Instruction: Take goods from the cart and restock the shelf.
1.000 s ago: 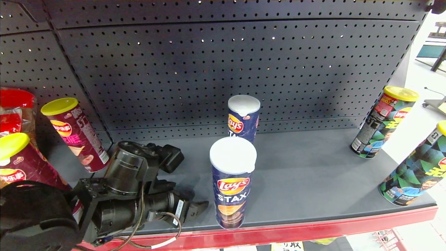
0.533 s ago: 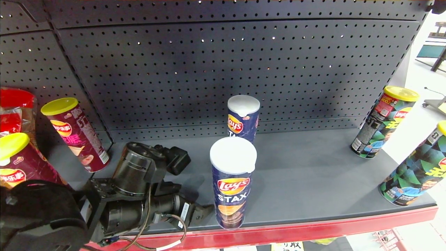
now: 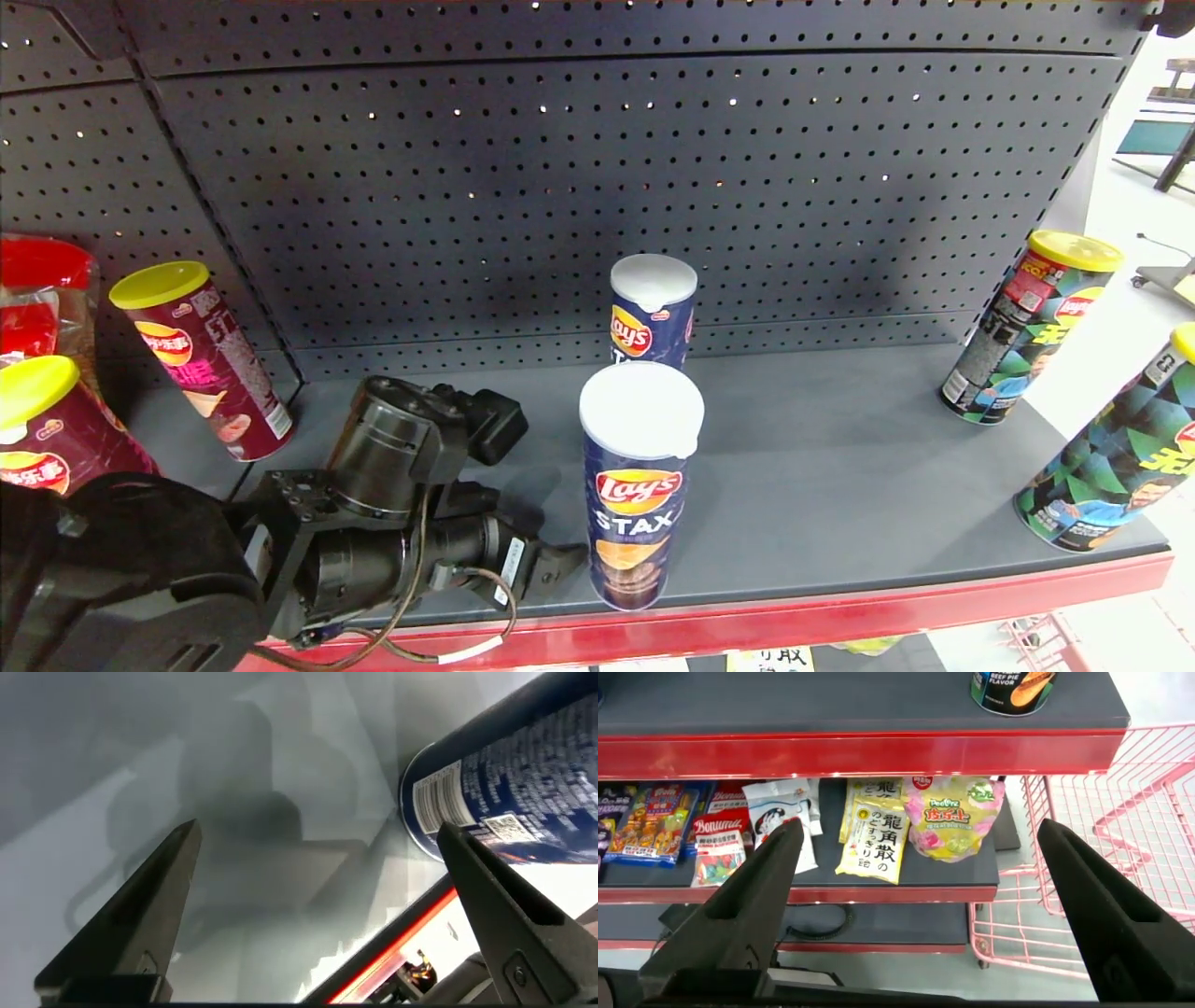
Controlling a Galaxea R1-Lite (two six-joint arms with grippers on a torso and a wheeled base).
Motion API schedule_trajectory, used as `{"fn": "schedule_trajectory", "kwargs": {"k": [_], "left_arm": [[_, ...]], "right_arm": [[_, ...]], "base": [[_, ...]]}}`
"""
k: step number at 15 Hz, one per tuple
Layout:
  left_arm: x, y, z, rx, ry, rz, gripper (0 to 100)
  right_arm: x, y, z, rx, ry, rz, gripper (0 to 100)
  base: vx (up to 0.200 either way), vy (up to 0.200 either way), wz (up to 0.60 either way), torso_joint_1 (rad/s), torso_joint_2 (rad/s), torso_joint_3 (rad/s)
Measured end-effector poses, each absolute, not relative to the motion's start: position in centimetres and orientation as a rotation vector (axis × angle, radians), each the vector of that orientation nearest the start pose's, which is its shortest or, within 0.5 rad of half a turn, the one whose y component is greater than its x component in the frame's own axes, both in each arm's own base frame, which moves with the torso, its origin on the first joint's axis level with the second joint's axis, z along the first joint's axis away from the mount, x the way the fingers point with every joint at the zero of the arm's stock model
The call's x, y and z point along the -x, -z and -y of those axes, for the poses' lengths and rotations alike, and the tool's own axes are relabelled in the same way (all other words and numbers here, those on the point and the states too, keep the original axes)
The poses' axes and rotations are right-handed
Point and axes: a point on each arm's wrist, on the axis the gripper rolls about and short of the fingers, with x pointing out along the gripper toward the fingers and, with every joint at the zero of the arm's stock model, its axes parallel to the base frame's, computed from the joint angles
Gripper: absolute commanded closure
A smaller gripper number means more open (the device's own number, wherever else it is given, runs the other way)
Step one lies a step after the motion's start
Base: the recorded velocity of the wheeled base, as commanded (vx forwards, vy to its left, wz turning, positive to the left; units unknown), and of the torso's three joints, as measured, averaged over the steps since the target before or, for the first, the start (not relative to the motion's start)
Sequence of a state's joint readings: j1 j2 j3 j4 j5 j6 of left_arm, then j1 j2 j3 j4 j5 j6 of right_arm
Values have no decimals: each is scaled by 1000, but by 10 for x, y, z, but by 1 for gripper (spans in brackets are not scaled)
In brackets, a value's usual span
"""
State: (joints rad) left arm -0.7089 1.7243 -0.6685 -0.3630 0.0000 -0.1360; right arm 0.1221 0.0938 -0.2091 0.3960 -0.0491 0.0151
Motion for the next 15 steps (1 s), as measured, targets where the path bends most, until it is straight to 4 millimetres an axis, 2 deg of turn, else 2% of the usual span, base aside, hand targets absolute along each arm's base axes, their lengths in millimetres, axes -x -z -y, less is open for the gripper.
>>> {"fn": "schedule_trajectory", "kwargs": {"k": [15], "left_arm": [[-209, -115, 187, -126, 651, -708, 0]], "right_arm": [[35, -95, 5, 8, -70, -281, 0]], "base": [[0, 0, 0, 0, 0, 0]]}}
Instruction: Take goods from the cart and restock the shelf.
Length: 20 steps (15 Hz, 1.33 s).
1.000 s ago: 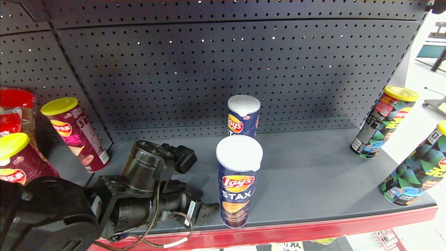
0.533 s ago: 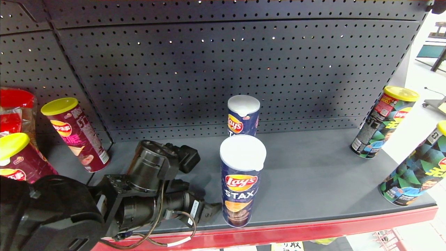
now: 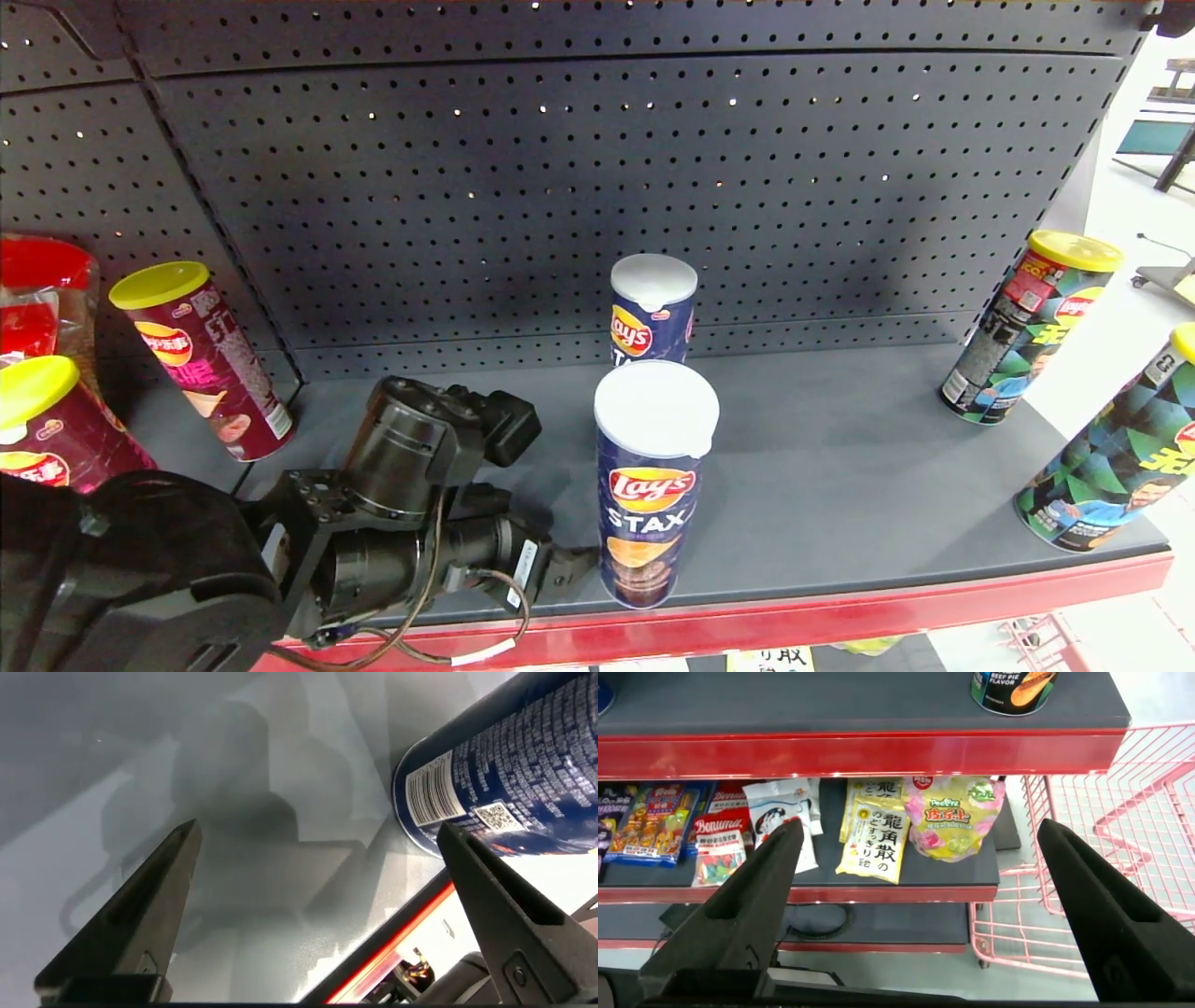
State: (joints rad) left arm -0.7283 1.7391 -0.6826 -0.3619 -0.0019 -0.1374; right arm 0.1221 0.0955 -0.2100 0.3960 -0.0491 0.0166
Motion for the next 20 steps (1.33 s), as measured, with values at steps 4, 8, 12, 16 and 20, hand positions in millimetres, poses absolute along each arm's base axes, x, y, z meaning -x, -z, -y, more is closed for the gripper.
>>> {"fn": "schedule_trajectory", "kwargs": {"k": [4, 8, 12, 16, 20], "left_arm": [[-208, -115, 186, -127, 650, -710, 0], [-198, -122, 166, -108, 608, -695, 0], [-158, -150, 124, -99, 559, -661, 0], [-85, -184, 61, -192, 450, -681, 0], [-2, -190, -7, -206, 258, -579, 0]], "right_arm": [[35, -95, 5, 6, -70, -281, 0], [35, -95, 5, 15, -78, -281, 0], [35, -95, 4, 23, -115, -279, 0], [35, -95, 4, 55, -143, -277, 0], [38, -113, 3, 42, -88, -234, 0]], "base": [[0, 0, 0, 0, 0, 0], [0, 0, 0, 0, 0, 0], [0, 0, 0, 0, 0, 0], [0, 0, 0, 0, 0, 0], [0, 0, 0, 0, 0, 0]]}}
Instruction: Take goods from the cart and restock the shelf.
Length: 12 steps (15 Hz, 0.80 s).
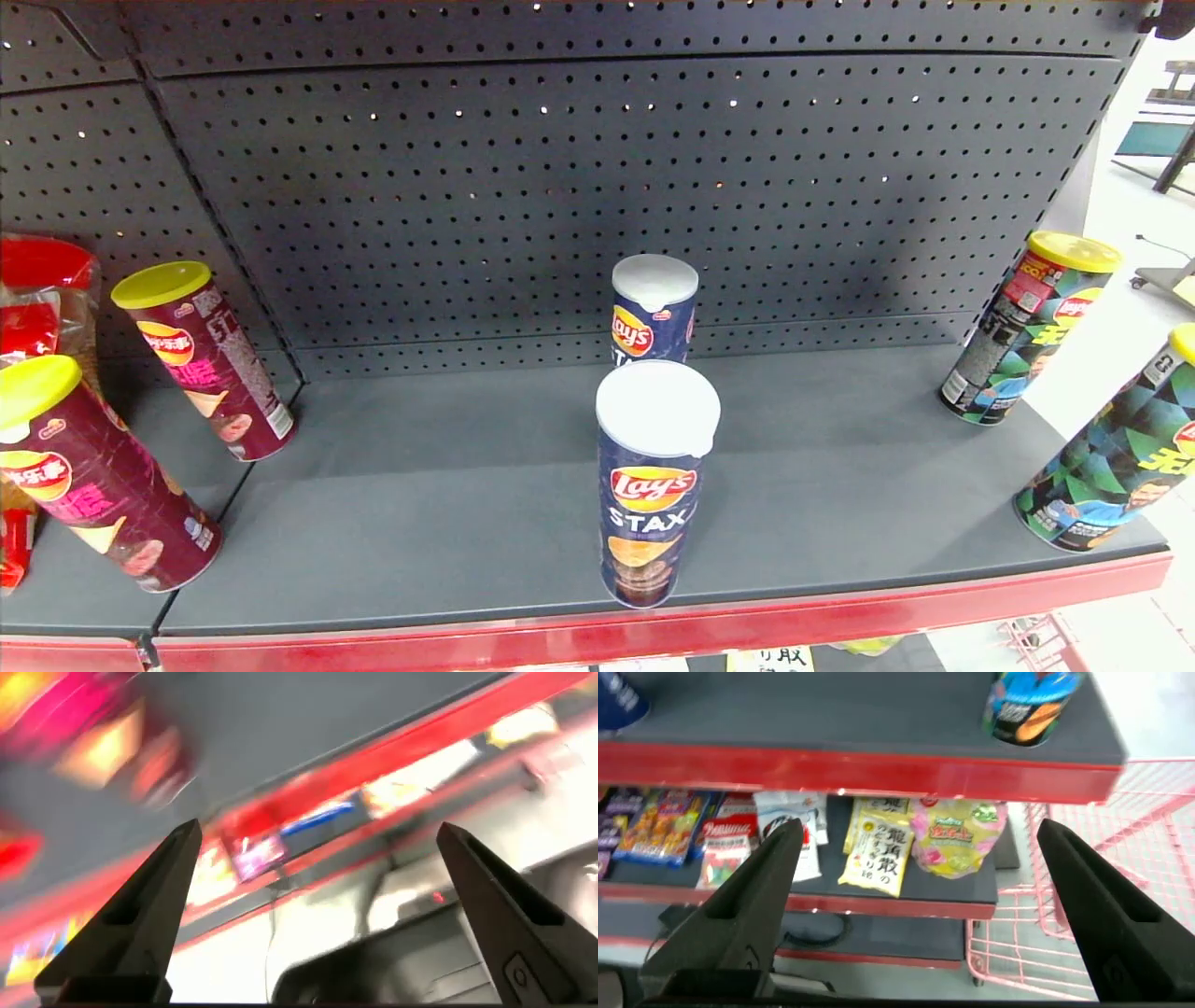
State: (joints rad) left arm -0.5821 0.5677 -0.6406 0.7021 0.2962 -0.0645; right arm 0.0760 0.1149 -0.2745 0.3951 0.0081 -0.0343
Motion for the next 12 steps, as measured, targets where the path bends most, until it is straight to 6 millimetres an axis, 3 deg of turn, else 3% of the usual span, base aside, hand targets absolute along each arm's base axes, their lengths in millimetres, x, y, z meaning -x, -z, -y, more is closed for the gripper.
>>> {"fn": "schedule_trajectory", "kwargs": {"k": [3, 5, 8, 12], "left_arm": [[45, -168, -22, -34, 49, -524, 0], [62, -145, -24, 47, -23, -478, 0], [67, -124, -29, 114, -281, -408, 0], [67, -122, -21, 143, -393, -413, 0]], "right_arm": [[37, -118, -2, 28, 24, -247, 0], [35, -108, -3, 25, 58, -270, 0], [29, -100, -3, 57, -33, -202, 0], [24, -91, -1, 58, -53, -126, 0]], "base": [[0, 0, 0, 0, 0, 0], [0, 0, 0, 0, 0, 0], [0, 0, 0, 0, 0, 0], [0, 0, 0, 0, 0, 0]]}}
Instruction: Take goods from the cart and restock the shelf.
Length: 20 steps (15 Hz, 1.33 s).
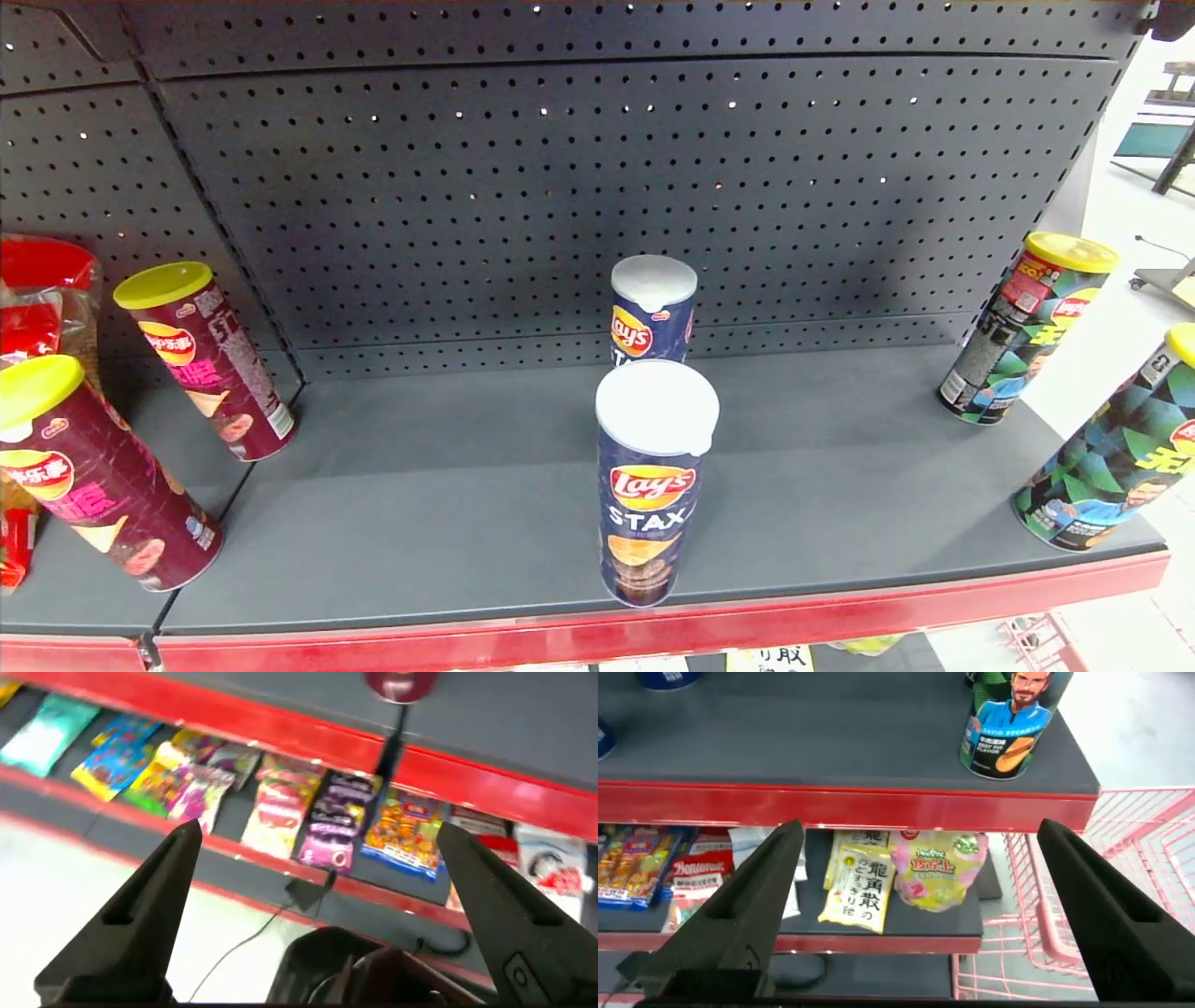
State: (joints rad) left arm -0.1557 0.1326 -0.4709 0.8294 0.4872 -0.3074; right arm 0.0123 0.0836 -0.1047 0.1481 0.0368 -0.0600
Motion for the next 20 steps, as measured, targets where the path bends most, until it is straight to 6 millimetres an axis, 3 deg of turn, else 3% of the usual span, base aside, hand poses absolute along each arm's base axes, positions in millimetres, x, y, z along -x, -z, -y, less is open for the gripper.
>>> {"fn": "schedule_trajectory", "kwargs": {"k": [2, 5, 7, 9, 10, 12, 16, 18, 20], "left_arm": [[62, -126, -11, 170, -433, -421, 0], [50, -124, -7, 174, -351, -278, 0], [41, -113, -2, 146, -123, -124, 0], [35, -98, 2, 29, 77, -89, 0], [34, -94, 2, -9, 105, -83, 0], [33, -89, 1, -19, 21, -81, 0], [26, -92, 0, -23, -9, 102, 0], [24, -82, -2, 23, -95, 39, 0], [23, -78, -1, 15, -72, 16, 0]], "right_arm": [[27, -88, 0, 1, 1, -94, 0], [29, -86, 5, -22, 206, -53, 0], [29, -85, 2, -22, 89, -43, 0], [28, -85, -2, 0, -93, -40, 0], [28, -85, -2, 5, -73, -42, 0], [27, -85, 1, 2, 73, -45, 0], [27, -84, 1, 8, 29, -28, 0], [27, -84, 2, -19, 79, -20, 0], [26, -86, 4, -36, 185, 22, 0]], "base": [[0, 0, 0, 0, 0, 0], [0, 0, 0, 0, 0, 0], [0, 0, 0, 0, 0, 0], [0, 0, 0, 0, 0, 0], [0, 0, 0, 0, 0, 0], [0, 0, 0, 0, 0, 0], [0, 0, 0, 0, 0, 0], [0, 0, 0, 0, 0, 0], [0, 0, 0, 0, 0, 0]]}}
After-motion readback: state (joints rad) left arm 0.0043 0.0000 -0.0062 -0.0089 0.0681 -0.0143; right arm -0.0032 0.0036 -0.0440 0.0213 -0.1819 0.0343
